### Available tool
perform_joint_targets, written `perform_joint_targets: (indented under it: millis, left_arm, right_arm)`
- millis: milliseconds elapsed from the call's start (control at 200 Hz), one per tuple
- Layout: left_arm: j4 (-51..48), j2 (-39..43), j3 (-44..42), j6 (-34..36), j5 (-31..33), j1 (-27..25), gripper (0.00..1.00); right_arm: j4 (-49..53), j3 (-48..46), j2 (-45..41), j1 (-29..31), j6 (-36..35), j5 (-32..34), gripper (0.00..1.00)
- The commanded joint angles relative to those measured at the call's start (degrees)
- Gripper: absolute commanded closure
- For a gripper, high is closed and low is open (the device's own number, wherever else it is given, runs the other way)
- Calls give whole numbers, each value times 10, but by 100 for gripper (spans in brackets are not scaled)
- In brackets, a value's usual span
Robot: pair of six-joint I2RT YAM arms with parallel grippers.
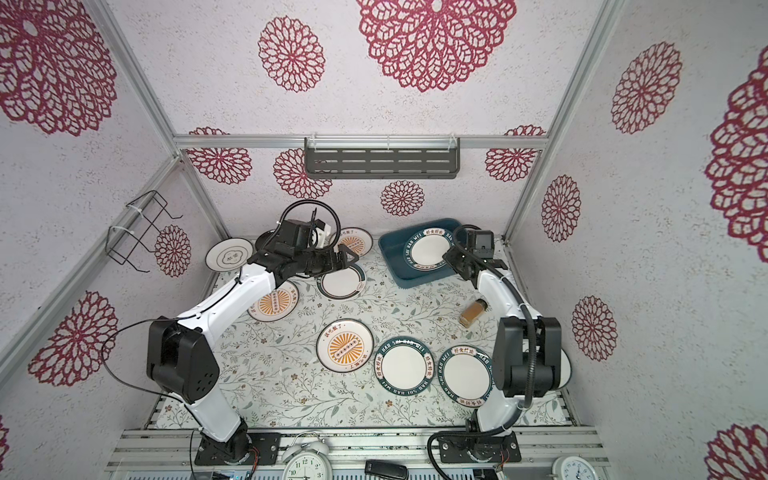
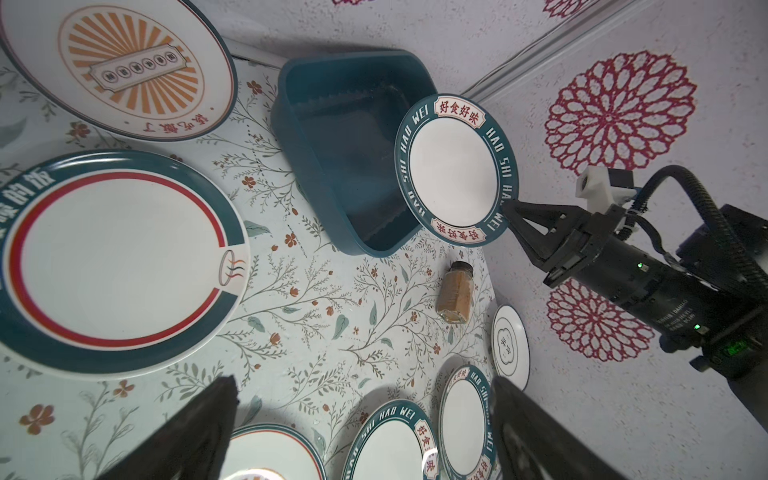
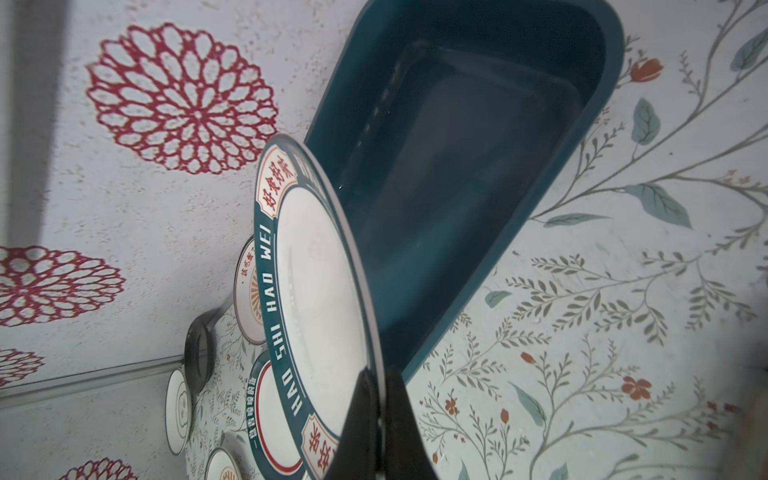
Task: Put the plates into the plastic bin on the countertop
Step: 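Carry the plate into the teal bin with the right gripper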
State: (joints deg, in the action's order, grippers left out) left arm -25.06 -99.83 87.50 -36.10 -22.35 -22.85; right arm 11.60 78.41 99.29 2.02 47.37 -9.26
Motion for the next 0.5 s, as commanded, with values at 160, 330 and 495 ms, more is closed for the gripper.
perform_joint_targets:
  millis: [160,330,495]
  left_arm:
    - [26,56,-41,-1,76,8,3]
    - [30,73,-60,-7,98,15,3]
    - [35,77,-64,-9,113,25,3]
  right_arm:
    - [28,126,105,-9,-15,14,100]
    - [32,174,165,-12,-12,8,100]
    - [39,220,213,-19,-3,10,100]
